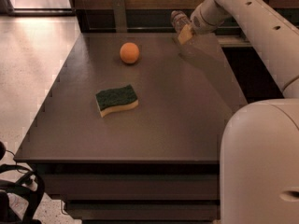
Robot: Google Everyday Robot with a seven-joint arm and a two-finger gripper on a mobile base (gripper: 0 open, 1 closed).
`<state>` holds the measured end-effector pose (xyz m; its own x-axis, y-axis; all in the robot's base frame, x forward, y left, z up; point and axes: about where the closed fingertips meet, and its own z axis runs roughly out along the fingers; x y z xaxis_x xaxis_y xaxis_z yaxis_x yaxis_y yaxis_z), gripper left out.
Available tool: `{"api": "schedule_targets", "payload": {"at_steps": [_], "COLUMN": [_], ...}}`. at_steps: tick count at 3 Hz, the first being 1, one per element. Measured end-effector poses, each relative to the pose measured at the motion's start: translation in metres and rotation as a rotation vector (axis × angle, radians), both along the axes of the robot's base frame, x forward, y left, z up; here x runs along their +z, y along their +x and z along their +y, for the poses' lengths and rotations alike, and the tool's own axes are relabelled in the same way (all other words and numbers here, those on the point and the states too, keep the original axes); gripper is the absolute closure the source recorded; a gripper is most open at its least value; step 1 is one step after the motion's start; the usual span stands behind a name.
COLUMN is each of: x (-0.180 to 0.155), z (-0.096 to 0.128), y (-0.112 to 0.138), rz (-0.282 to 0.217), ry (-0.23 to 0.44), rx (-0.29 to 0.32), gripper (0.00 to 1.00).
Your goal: Pick water bottle
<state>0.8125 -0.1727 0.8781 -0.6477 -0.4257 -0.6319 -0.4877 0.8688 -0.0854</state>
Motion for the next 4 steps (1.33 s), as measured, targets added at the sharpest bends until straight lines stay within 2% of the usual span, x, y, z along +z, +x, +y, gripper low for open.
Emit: {"api": "schedule_targets", "payload": {"at_steps": [1, 2, 3, 4], "x": [0.03, 0.061, 0.085, 0.1], "z": [-0.023, -0.041, -0.043, -0.045], "y": [-0.01, -0.028, -0.048, -0.064], "rz": [-0.051, -0.09, -0.102, -0.102], "ry": [0.016, 0.036, 0.038, 0.033], "rx": [0.003, 0.046, 0.154, 0.234], "gripper": [1.0, 1.0, 1.0, 1.0]}}
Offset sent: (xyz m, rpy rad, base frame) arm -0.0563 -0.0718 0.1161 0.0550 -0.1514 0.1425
